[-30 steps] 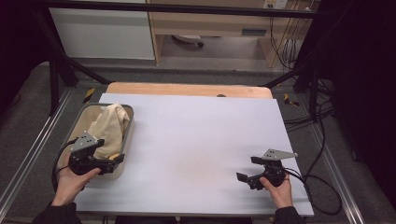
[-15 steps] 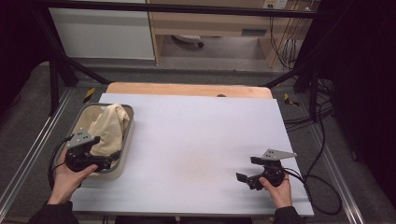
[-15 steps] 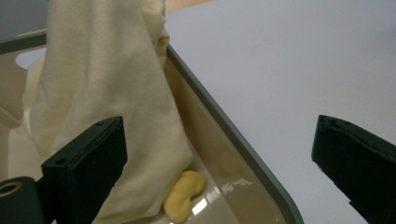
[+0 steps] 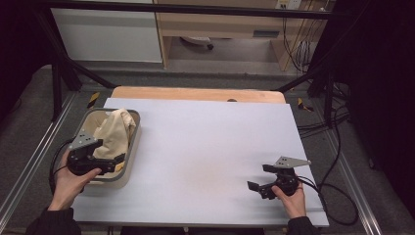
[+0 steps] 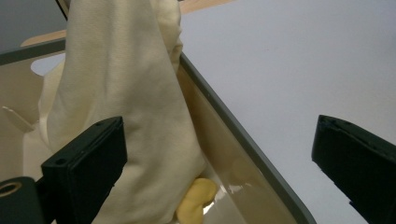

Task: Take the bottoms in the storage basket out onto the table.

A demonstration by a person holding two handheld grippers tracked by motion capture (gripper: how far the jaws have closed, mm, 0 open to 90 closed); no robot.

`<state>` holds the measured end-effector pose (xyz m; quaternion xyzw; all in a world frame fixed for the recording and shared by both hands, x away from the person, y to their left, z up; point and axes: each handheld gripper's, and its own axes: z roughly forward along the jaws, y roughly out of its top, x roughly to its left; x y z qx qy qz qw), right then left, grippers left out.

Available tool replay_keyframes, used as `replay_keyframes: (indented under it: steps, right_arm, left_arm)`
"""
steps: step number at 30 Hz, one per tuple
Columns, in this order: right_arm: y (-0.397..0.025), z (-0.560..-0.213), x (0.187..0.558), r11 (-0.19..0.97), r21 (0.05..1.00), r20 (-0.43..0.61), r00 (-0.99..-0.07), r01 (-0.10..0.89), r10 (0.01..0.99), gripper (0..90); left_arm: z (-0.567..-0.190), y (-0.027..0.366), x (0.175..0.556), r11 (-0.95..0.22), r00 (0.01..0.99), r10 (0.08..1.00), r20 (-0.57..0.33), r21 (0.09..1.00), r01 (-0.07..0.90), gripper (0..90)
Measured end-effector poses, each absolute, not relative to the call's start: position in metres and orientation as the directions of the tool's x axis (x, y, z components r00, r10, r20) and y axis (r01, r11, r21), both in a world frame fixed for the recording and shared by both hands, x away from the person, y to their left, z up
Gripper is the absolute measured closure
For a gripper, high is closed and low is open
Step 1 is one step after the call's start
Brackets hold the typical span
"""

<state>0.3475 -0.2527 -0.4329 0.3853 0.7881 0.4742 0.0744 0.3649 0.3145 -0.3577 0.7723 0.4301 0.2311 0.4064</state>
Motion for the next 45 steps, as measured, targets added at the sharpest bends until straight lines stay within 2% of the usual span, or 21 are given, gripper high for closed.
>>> replay_keyframes:
  steps: [20, 45]
  right_arm:
    - [-0.253, -0.433, 0.348, 0.254, 0.805, 0.248, -0.693, 0.536, 0.677, 0.4]
    - [-0.252, -0.433, 0.348, 0.256, 0.804, 0.248, -0.695, 0.536, 0.675, 0.4]
  left_arm:
    - [-0.345, 0.318, 0.387, -0.312, 0.496, 0.868, 0.038, 0.819, 0.482, 3.0]
    - [-0.355, 0.322, 0.427, -0.306, 0.436, 0.898, 0.059, 0.795, 0.523, 3.4]
